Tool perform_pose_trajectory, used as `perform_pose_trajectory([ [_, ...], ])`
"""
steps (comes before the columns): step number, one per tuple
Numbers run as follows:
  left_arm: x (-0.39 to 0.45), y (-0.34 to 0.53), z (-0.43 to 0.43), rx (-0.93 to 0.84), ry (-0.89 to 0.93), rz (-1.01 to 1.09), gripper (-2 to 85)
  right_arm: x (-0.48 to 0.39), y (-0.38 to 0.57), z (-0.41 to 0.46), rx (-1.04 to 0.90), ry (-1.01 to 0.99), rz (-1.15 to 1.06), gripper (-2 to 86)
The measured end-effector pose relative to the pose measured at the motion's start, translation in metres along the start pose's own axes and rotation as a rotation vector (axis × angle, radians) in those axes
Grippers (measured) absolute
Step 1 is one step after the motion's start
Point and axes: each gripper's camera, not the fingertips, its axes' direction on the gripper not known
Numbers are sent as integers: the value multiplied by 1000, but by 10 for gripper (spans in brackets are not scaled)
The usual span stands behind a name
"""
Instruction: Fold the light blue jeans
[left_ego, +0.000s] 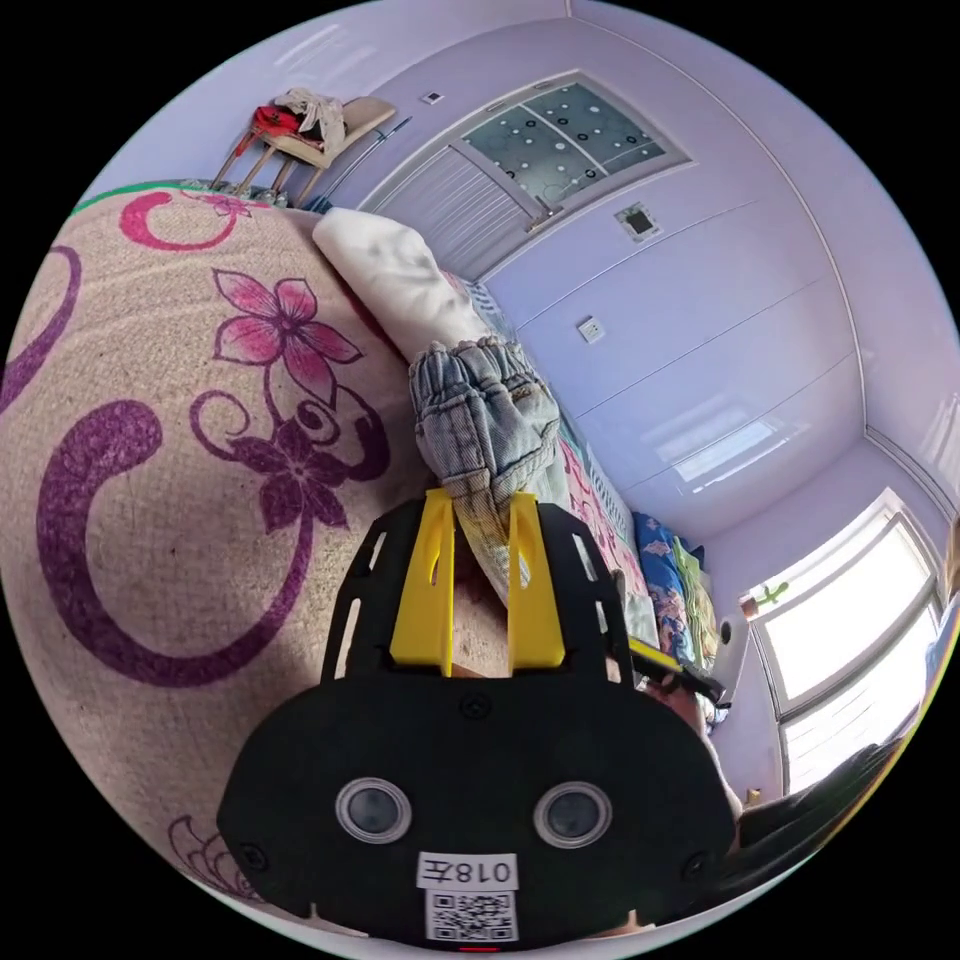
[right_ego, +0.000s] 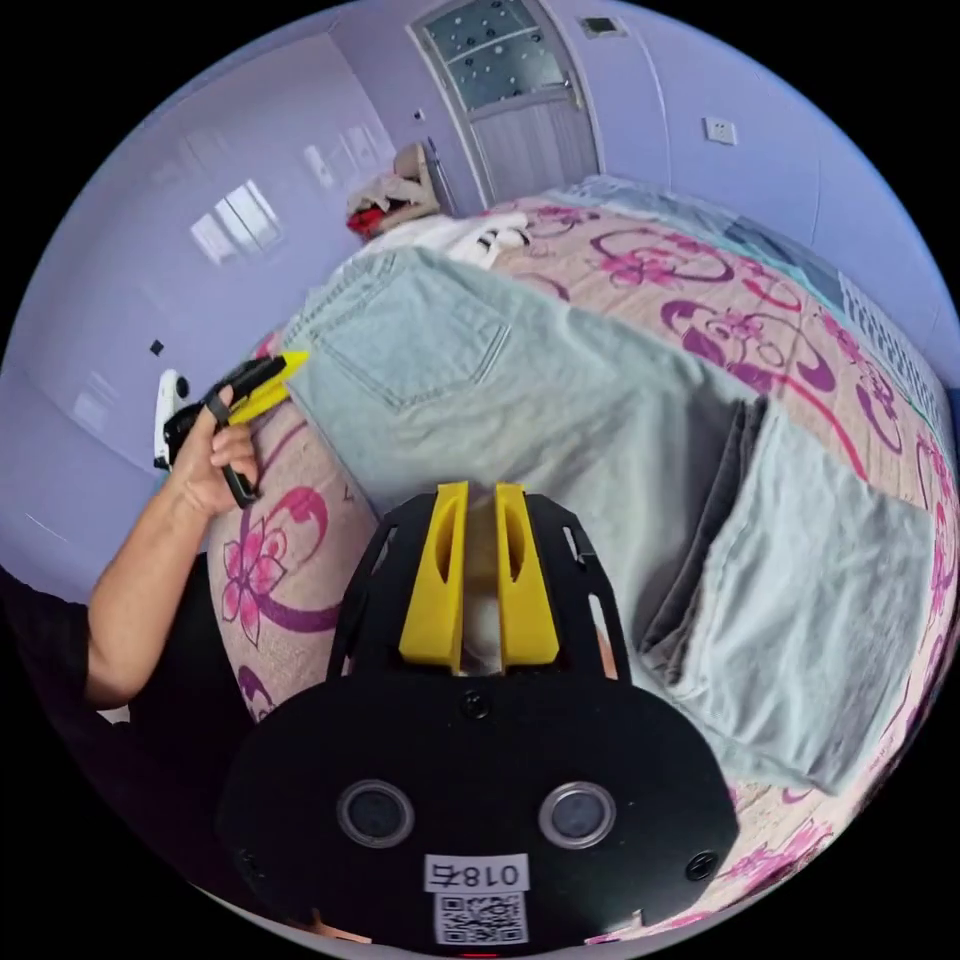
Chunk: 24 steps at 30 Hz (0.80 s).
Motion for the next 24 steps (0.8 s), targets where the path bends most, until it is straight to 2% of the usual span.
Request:
perform_pose_trajectory([
  [1,7,-2,-3,1,-8,20,82,-3,12,2,3,2,6,59],
  [4,63,-17,-22,4,-46,172,83,2,44,-39,176,29,54,57],
  [7,145,-38,-32,-5,-91,368,83,26,92,-85,295,43,134,49],
  [13,356,-46,-2,7,-104,735,84,103,223,-183,474,84,403,25],
  [16,462,-3,42,21,-86,882,83,125,284,-224,527,159,490,18],
  [19,547,89,108,19,-90,1043,81,136,332,-250,558,227,544,12],
  [21,583,177,182,-134,-130,1183,83,143,354,-258,560,255,572,10],
  [24,570,261,255,-390,-196,1280,91,152,382,-265,579,231,616,9],
])
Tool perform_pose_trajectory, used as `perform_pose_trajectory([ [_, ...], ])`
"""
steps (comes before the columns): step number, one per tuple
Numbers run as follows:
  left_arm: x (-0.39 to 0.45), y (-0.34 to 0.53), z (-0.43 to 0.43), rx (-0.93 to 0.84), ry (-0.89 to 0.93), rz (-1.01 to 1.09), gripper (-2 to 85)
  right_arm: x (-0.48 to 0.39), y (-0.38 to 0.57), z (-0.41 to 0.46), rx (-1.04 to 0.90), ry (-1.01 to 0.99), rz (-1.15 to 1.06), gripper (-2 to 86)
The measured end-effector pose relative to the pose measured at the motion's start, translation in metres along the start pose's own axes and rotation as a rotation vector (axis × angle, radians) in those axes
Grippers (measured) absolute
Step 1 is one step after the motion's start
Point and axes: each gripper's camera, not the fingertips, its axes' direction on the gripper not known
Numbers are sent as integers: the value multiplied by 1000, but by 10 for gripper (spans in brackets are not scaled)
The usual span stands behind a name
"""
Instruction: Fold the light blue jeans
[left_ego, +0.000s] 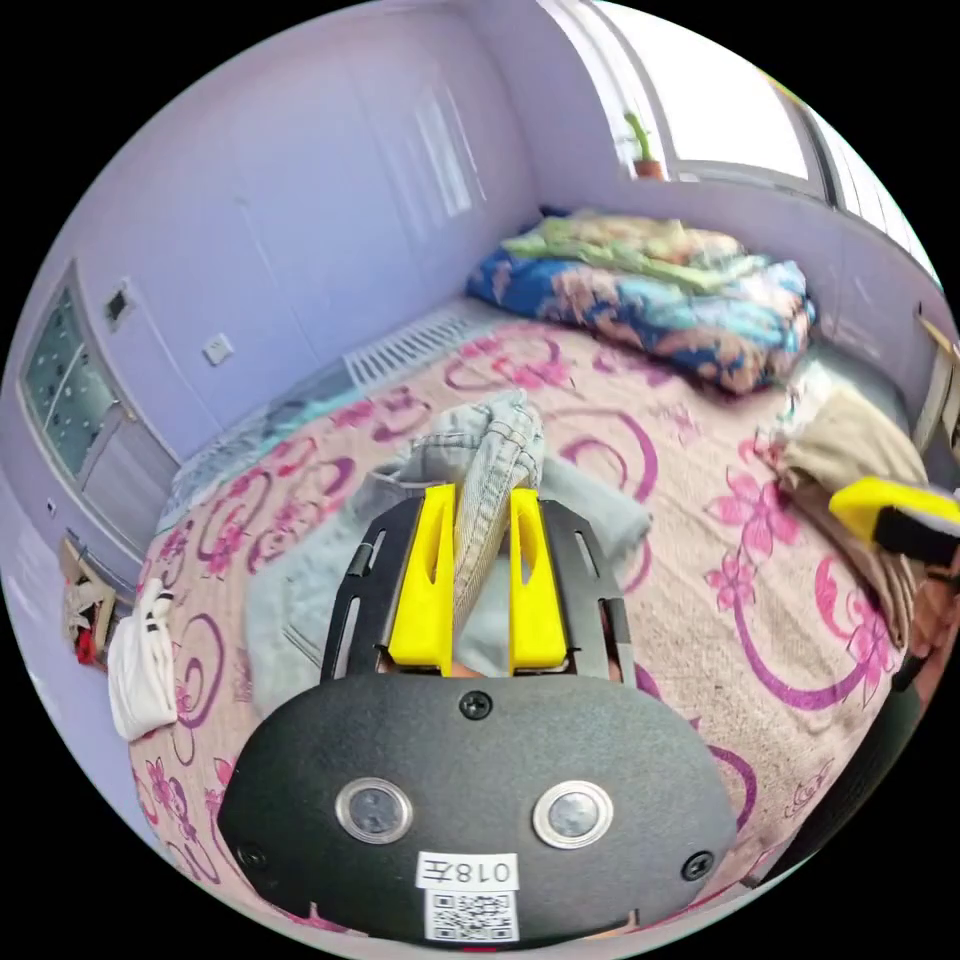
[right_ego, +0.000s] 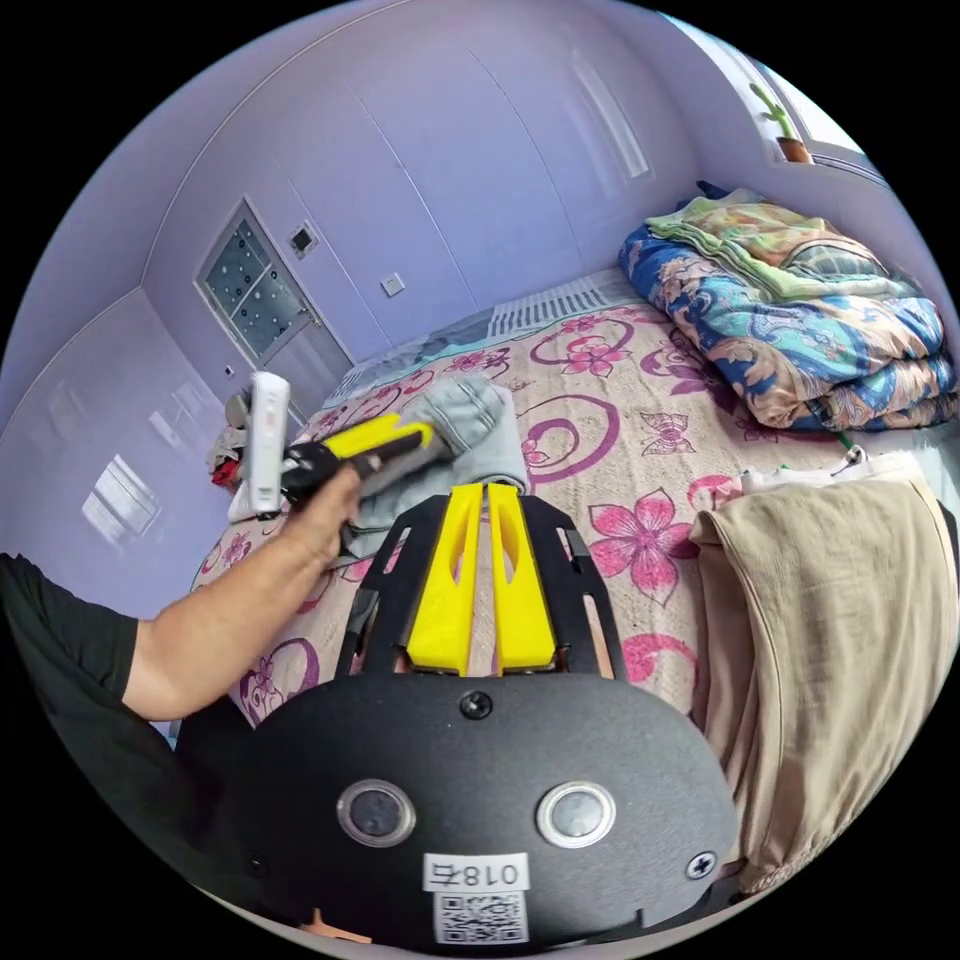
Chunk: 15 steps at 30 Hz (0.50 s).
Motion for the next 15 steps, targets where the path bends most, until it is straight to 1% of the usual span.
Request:
perform_pose_trajectory([
  [1,4,8,2,18,-5,-8,94,5,2,-5,4,-4,4,11],
  [2,4,20,-5,71,3,-26,99,7,4,-10,12,-4,-3,12],
  [4,-15,30,-24,140,115,-77,110,7,5,-11,15,-12,-28,17],
  [5,-33,36,-44,199,193,-109,111,6,4,-6,9,-28,-48,21],
  [6,-52,45,-71,271,217,-150,111,5,2,-3,6,-39,-58,24],
  [7,-61,51,-87,310,211,-171,111,2,-5,5,-3,-64,-78,31],
  [8,-81,67,-119,391,192,-211,110,-4,-14,15,-10,-86,-105,40],
  [9,-101,88,-148,444,147,-255,109,-9,-20,21,-16,-100,-125,45],
  [10,-111,100,-160,455,107,-280,108,-20,-32,32,-30,-125,-169,50],
  [12,-155,152,-193,474,-13,-407,97,-41,-51,50,-35,-141,-244,54],
  [14,-188,191,-209,484,-10,-492,76,-68,-77,84,-102,-136,-342,57],
  [15,-200,210,-219,527,61,-476,50,-73,-83,94,-127,-143,-351,58],
])
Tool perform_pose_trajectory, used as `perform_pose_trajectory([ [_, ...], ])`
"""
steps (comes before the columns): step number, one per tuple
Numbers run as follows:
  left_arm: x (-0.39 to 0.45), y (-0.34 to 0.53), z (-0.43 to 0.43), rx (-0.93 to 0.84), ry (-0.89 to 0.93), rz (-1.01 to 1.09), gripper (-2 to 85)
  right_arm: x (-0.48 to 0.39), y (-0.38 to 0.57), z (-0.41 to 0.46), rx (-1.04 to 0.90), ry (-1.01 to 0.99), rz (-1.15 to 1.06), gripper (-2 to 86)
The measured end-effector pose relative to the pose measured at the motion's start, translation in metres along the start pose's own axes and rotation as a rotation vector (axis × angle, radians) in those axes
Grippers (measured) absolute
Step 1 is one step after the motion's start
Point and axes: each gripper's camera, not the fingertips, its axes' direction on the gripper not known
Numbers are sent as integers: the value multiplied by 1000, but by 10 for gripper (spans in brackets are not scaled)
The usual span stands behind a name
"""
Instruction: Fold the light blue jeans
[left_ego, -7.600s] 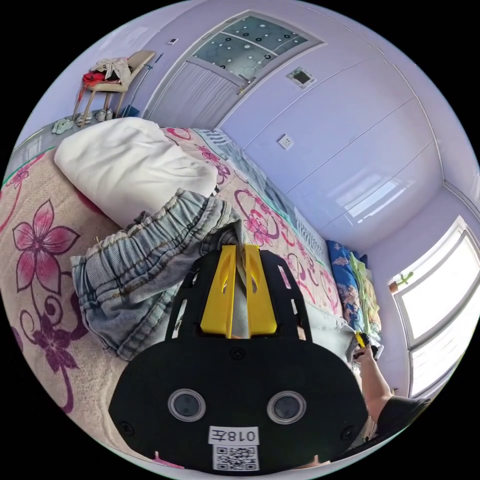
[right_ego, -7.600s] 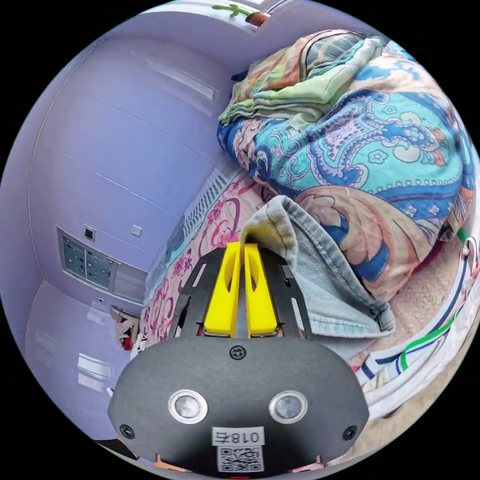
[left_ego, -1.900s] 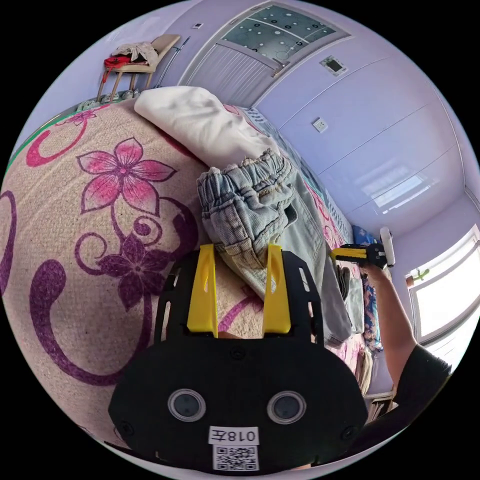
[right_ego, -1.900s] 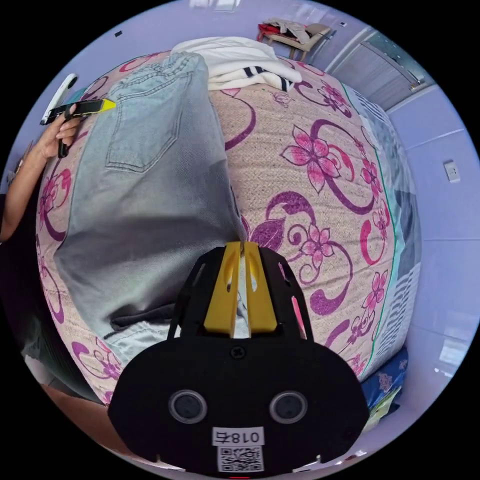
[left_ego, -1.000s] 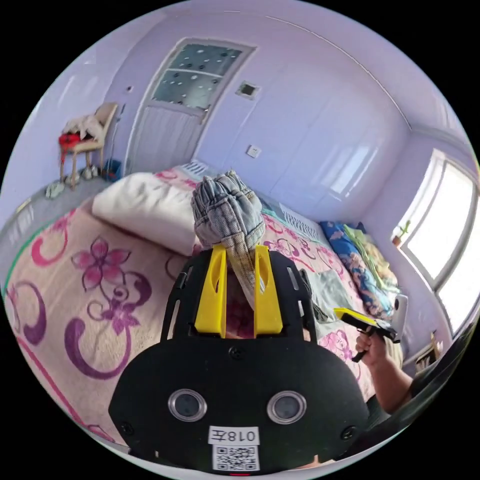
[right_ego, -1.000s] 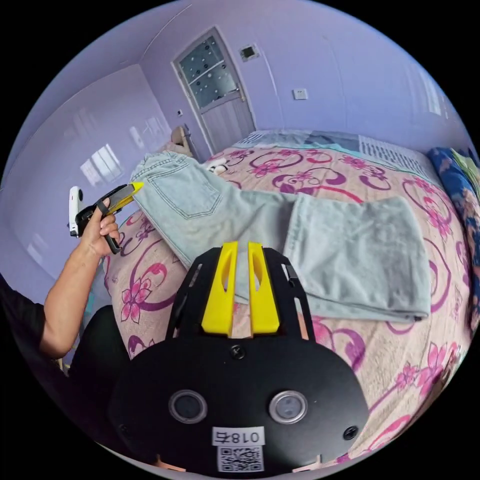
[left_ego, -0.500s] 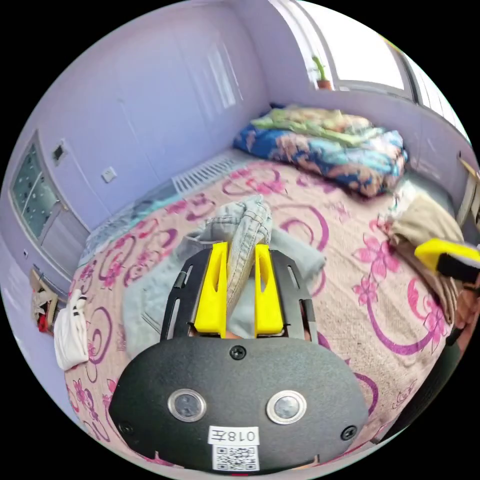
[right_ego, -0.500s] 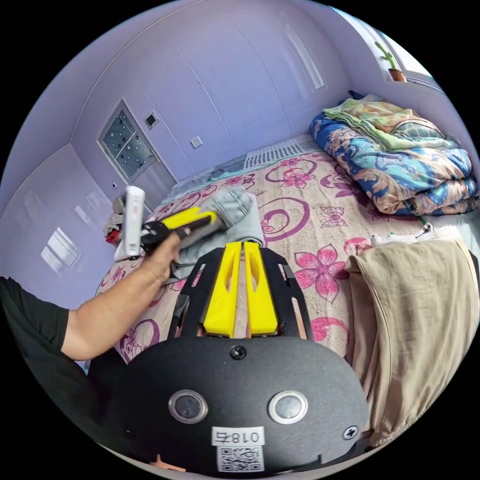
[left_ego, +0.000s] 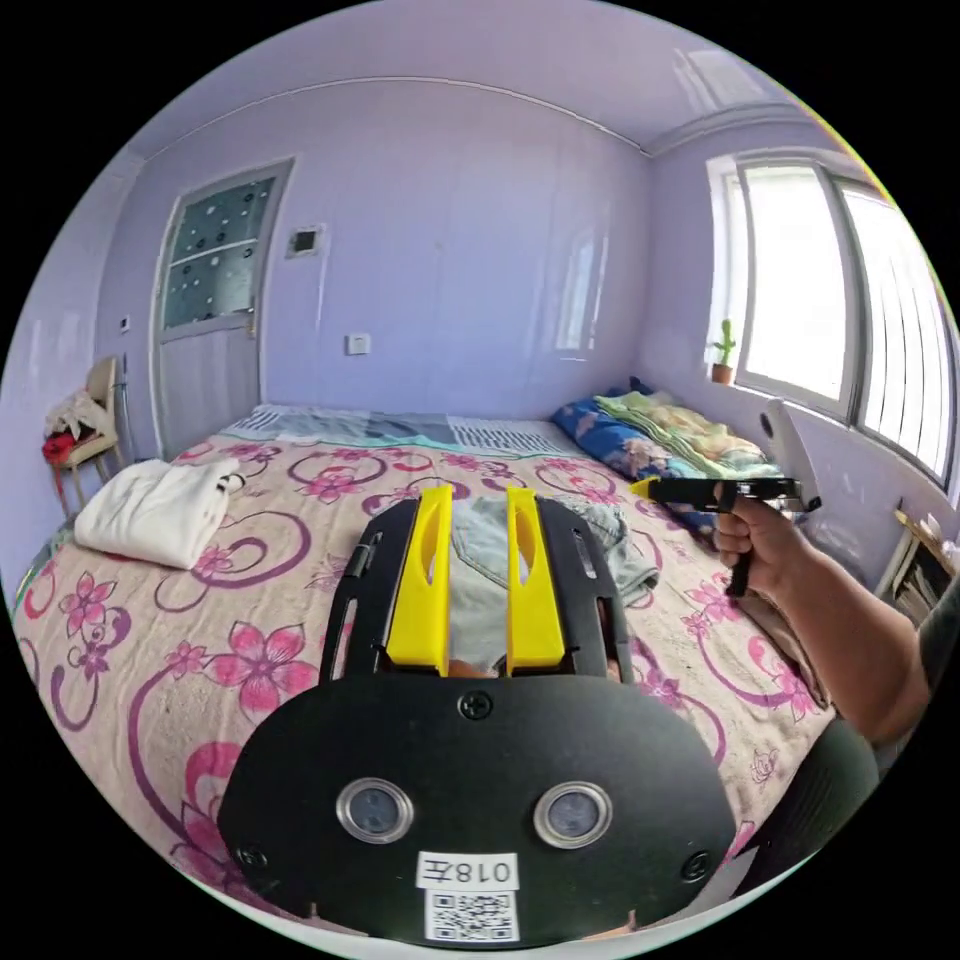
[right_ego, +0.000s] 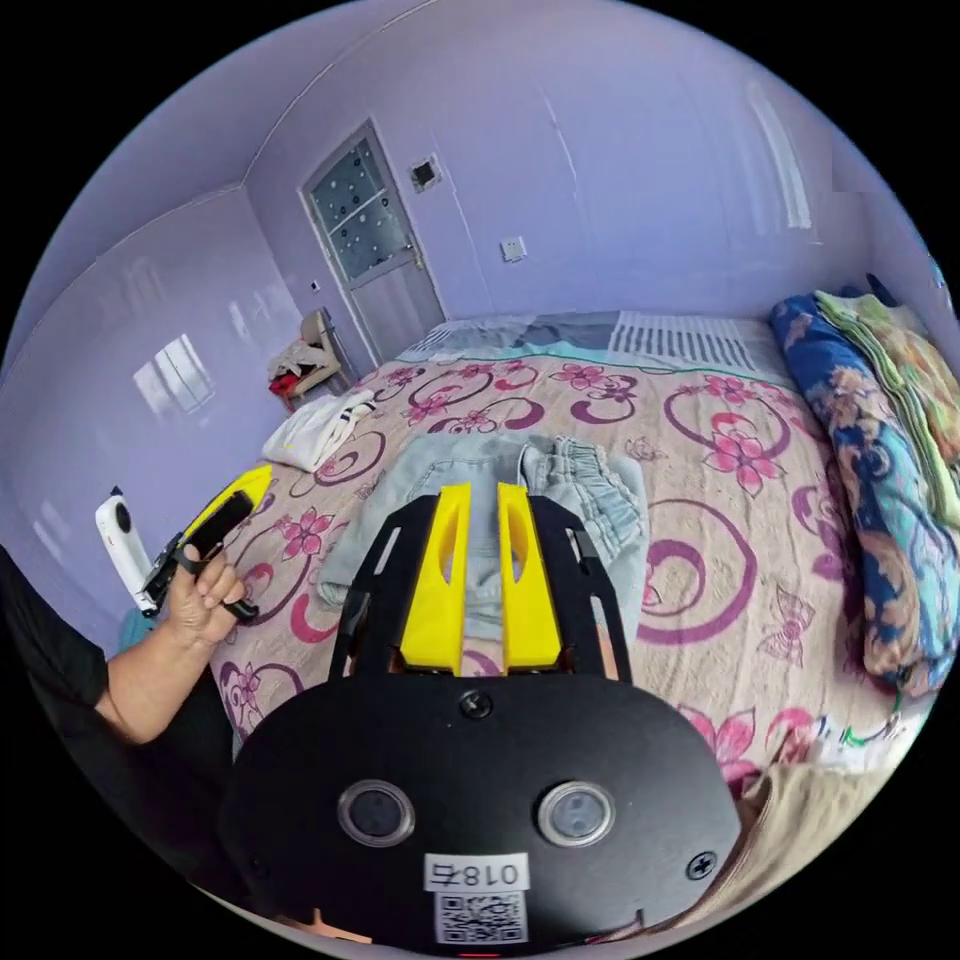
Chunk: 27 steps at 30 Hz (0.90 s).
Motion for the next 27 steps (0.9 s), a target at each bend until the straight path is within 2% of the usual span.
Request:
perform_pose_trajectory([
  [3,1,9,-19,-55,108,94,8,-9,-22,35,-128,-84,-14,63],
  [6,-17,21,-24,-86,146,-14,19,-35,0,39,-165,-220,-62,66],
  [8,-32,27,-9,-173,160,-75,38,-67,46,37,-119,-278,-131,63],
  [12,-60,31,15,-264,269,-238,70,-108,100,58,-141,-168,-181,65],
  [17,-67,21,39,-425,256,-307,109,-154,112,89,-166,-45,-284,65],
  [22,-37,5,69,-538,104,-164,133,-181,112,102,-207,10,-362,66],
  [25,-25,-4,92,-581,34,-93,134,-198,128,86,-115,-59,-423,59],
  [27,-36,-10,108,-605,40,-115,124,-216,141,87,-94,-14,-524,59],
])
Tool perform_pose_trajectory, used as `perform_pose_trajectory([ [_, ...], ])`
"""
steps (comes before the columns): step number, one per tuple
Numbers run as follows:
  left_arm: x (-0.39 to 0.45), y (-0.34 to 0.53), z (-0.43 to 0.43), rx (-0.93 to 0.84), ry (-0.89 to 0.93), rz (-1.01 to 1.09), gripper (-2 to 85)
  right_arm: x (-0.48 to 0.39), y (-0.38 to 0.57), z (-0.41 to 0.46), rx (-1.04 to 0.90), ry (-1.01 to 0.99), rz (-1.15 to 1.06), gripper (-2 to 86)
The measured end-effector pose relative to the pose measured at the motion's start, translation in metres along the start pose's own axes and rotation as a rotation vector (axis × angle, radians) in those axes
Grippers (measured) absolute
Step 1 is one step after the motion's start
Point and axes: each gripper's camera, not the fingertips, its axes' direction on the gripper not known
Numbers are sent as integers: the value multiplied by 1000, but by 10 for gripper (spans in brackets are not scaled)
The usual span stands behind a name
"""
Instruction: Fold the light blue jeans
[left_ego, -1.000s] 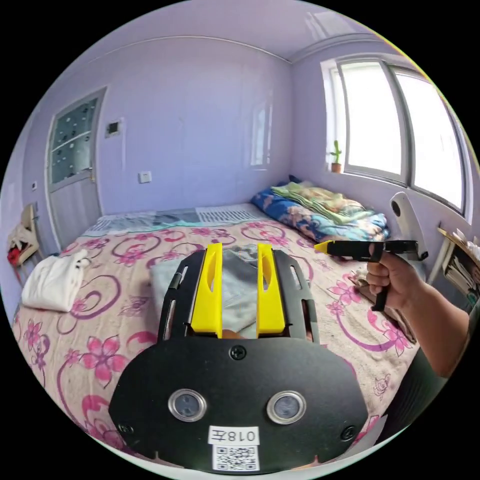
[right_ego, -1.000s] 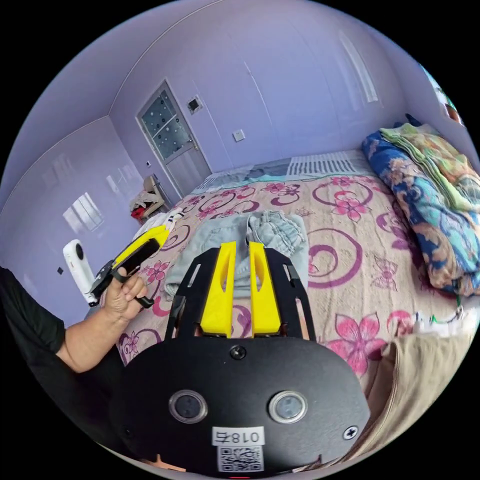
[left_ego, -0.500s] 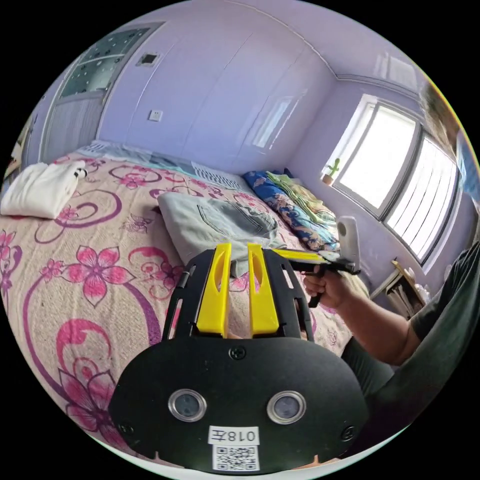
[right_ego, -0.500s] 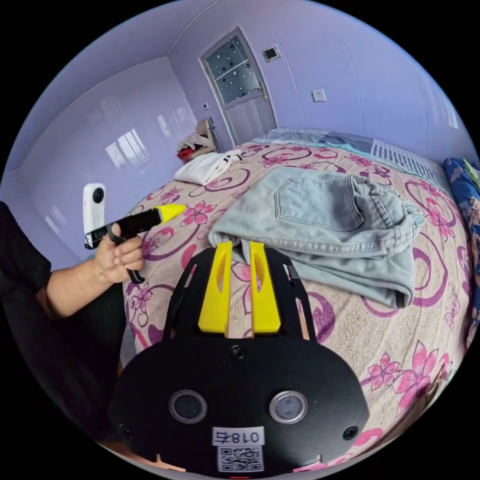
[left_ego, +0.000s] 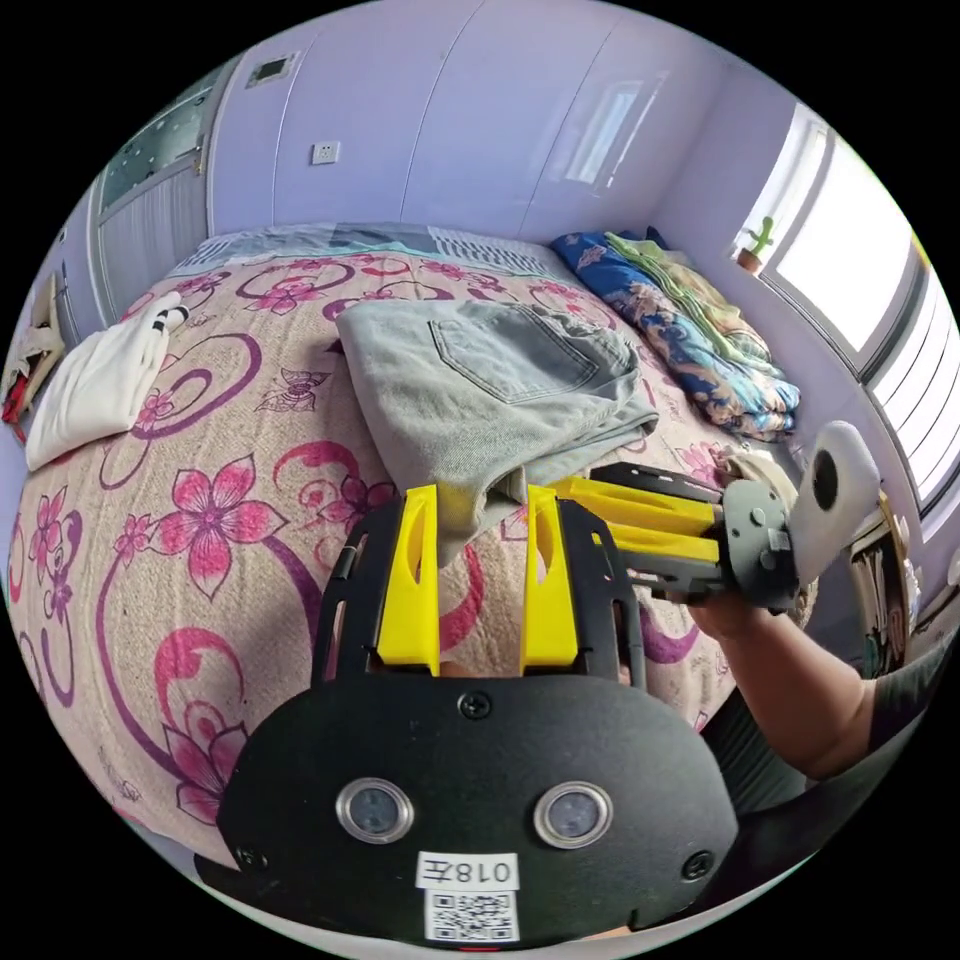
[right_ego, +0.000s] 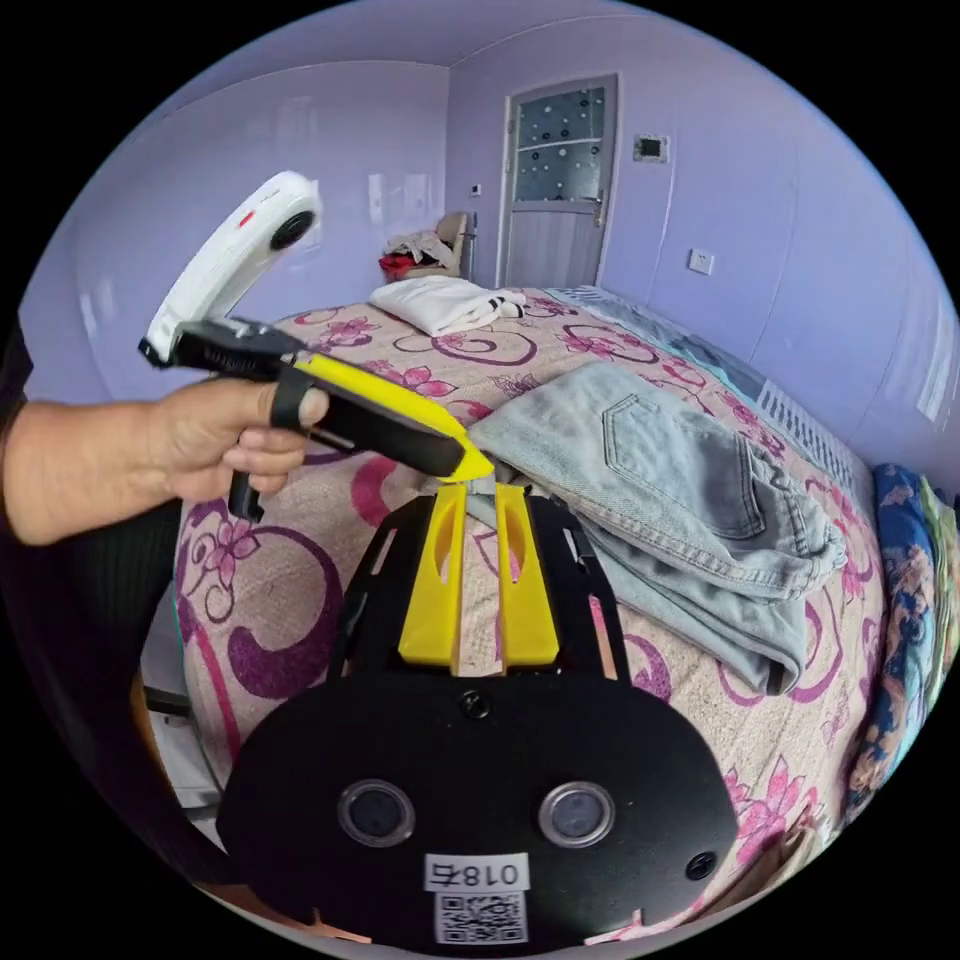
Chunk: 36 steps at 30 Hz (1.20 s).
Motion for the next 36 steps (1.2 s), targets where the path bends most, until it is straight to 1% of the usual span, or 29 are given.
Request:
perform_pose_trajectory([
  [2,-20,-9,1,2,62,-46,116,-23,-4,10,-32,55,-130,62],
  [6,-76,-18,10,-17,287,-178,110,-47,-18,27,-72,190,-318,62],
  [8,-91,-19,14,-13,343,-207,110,-56,-25,43,-133,233,-424,61],
  [11,-104,-20,24,-27,387,-210,112,-63,-29,59,-169,245,-506,59],
  [13,-109,-19,28,-24,403,-212,113,-64,-32,65,-177,237,-517,58],
  [15,-121,-15,31,5,458,-241,114,-63,-35,69,-196,213,-517,58],
  [17,-131,-13,28,31,486,-257,114,-53,-37,64,-198,136,-473,60],
  [21,-143,-11,23,57,520,-249,113,-41,-35,64,-190,113,-447,63],
  [24,-144,-8,24,68,527,-250,113,-37,-38,74,-201,117,-434,31],
  [27,-149,-4,21,91,529,-257,113,-27,-47,70,-192,5,-288,6],
  [29,-154,-3,19,105,520,-260,113,-8,-56,49,-96,-104,-8,1],
  [30,-157,-2,20,113,514,-266,113,-2,-55,45,-71,-125,70,1],
  [32,-163,-3,25,120,519,-281,113,12,-44,48,-35,-186,354,2],
  [33,-164,-6,31,122,532,-286,113,13,-40,53,-43,-194,406,3],
  [34,-163,-8,33,121,538,-283,113,17,-30,66,-85,-224,513,5],
  [35,-159,-14,39,117,550,-269,113,22,-21,71,-80,-262,598,9],
  [36,-153,-21,45,108,557,-249,113,25,-17,69,-57,-286,635,12],
])
